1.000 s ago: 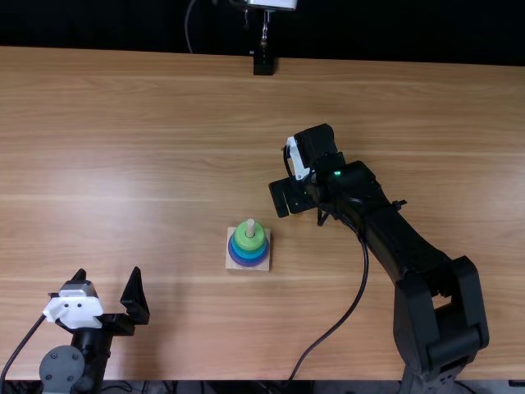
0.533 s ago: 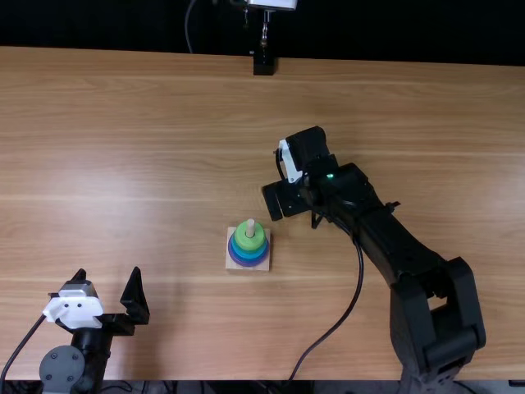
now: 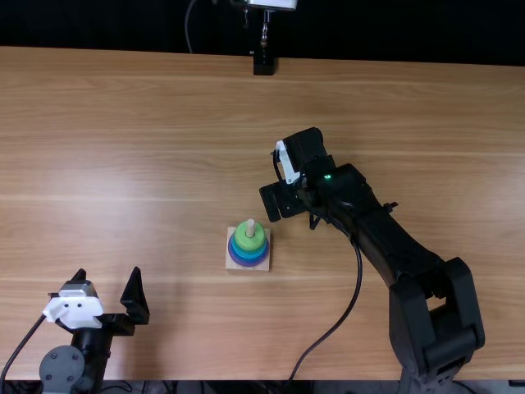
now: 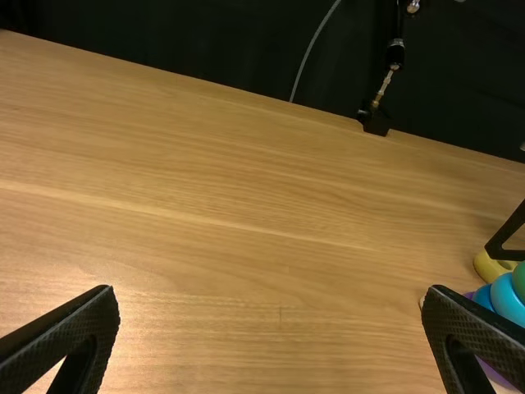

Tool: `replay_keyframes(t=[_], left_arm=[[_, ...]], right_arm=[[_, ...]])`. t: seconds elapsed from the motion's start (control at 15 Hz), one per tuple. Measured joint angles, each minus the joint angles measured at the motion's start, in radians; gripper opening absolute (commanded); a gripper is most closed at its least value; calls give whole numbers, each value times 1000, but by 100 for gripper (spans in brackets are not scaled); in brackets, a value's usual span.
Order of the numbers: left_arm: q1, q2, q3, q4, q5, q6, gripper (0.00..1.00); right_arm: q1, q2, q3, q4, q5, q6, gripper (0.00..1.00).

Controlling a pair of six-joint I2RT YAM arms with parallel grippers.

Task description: Build the Hanoi tower: stack the rings onto the peg from bottom to top in this color order: purple, dark blue, light blue, dark green, light green, yellow, orange.

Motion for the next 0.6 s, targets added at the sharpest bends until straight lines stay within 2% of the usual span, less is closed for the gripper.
replay_keyframes(t=[0.6], left_arm=[[0, 0, 0, 0, 0, 0, 100]], right_arm=[[0, 12, 0, -37, 0, 0, 100]])
